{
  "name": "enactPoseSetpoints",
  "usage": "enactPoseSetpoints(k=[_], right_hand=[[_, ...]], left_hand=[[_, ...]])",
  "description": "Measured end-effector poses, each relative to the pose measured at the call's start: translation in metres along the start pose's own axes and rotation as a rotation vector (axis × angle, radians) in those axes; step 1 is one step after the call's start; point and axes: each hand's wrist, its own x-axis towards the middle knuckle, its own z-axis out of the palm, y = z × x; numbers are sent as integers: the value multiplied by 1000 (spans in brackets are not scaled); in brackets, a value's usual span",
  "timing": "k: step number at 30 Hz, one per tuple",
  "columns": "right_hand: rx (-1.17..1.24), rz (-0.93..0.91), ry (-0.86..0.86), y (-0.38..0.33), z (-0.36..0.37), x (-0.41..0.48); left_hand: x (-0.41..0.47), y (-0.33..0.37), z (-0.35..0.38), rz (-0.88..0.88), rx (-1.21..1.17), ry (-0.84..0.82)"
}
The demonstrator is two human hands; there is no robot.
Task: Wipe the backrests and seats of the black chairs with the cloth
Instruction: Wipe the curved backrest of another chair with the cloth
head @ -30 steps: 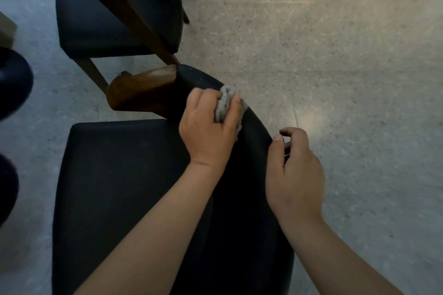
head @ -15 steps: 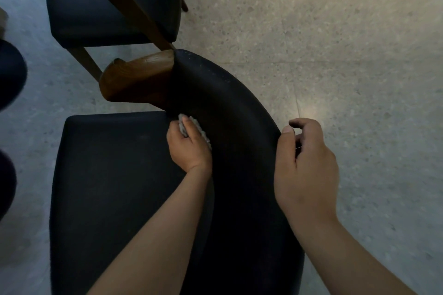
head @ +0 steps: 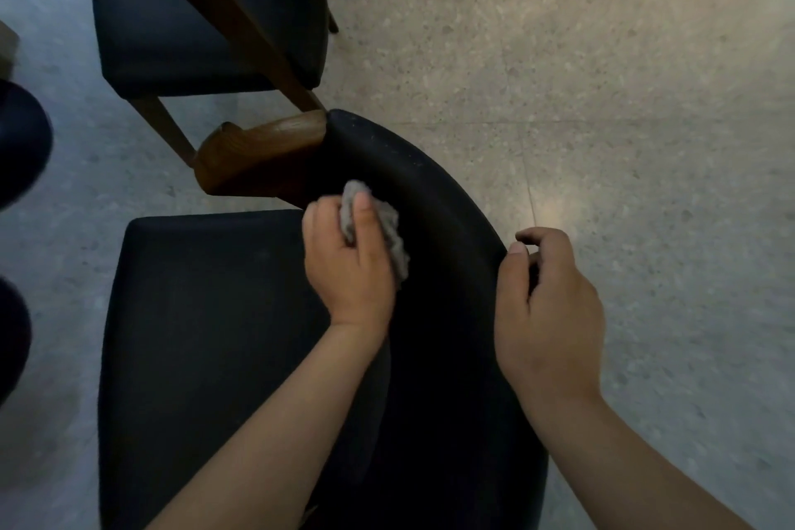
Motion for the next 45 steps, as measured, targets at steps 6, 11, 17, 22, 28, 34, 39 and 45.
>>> enactPoseSetpoints(k=[6, 11, 17, 22, 28, 34, 39, 45], right_hand=[[-59, -30, 9, -2, 1, 0], [-91, -33, 1, -1, 2, 2], [-75, -40, -10, 0, 1, 3], [-75, -36, -22, -1, 3, 3], [-52, -14, -46, -1, 2, 3], [-87, -30, -40, -2, 2, 5], [-77, -30, -46, -3, 2, 4], [-68, -30, -45, -2, 2, 6]], left_hand=[[3, 26, 15, 196, 180, -77], [-5, -2, 16, 185, 217, -118], [-8, -20, 21, -34, 196, -100], [-12, -10, 3, -154, 208, -66], [-10, 66, -1, 187, 73, -199], [0, 72, 21, 429, 364, -205], [26, 68, 20, 294, 409, -30], [20, 60, 18, 293, 259, 0]])
